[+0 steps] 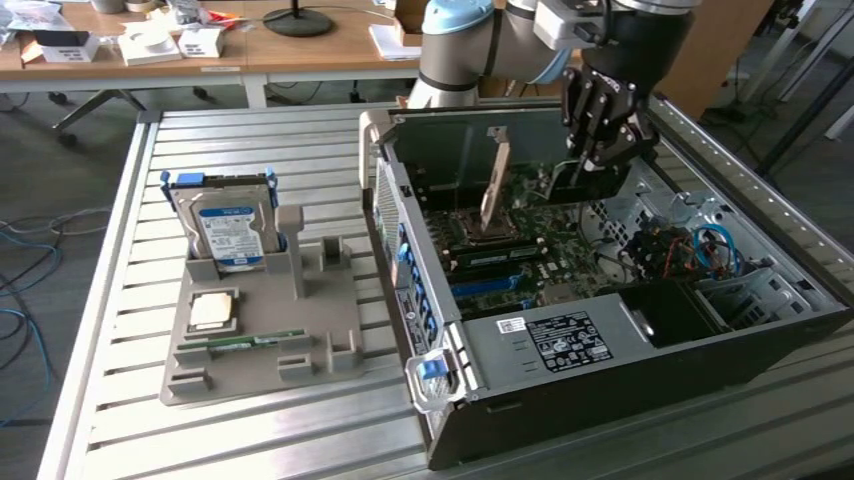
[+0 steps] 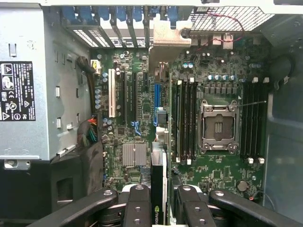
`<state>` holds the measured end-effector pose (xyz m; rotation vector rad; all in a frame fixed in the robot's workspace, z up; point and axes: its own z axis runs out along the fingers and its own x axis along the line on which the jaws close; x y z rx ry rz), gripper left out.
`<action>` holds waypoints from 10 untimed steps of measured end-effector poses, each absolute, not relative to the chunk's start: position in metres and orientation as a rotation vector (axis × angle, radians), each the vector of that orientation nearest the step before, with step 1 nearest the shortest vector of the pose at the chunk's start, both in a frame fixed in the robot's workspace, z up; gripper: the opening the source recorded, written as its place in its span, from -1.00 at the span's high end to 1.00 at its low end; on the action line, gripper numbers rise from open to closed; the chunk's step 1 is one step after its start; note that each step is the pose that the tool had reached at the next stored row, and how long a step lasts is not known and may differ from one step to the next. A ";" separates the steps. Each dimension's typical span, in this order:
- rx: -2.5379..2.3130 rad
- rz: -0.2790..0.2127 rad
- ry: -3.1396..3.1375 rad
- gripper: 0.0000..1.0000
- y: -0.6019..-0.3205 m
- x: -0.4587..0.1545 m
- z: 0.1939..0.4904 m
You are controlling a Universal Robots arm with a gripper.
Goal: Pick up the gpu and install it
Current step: 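Insert the gpu into the slot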
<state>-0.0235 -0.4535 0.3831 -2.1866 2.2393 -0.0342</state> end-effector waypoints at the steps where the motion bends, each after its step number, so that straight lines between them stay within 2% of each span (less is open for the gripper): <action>1: -2.187 -0.034 2.239 0.47 -0.453 -0.024 0.382; 10: -2.187 -0.034 2.240 0.47 -0.453 -0.024 0.370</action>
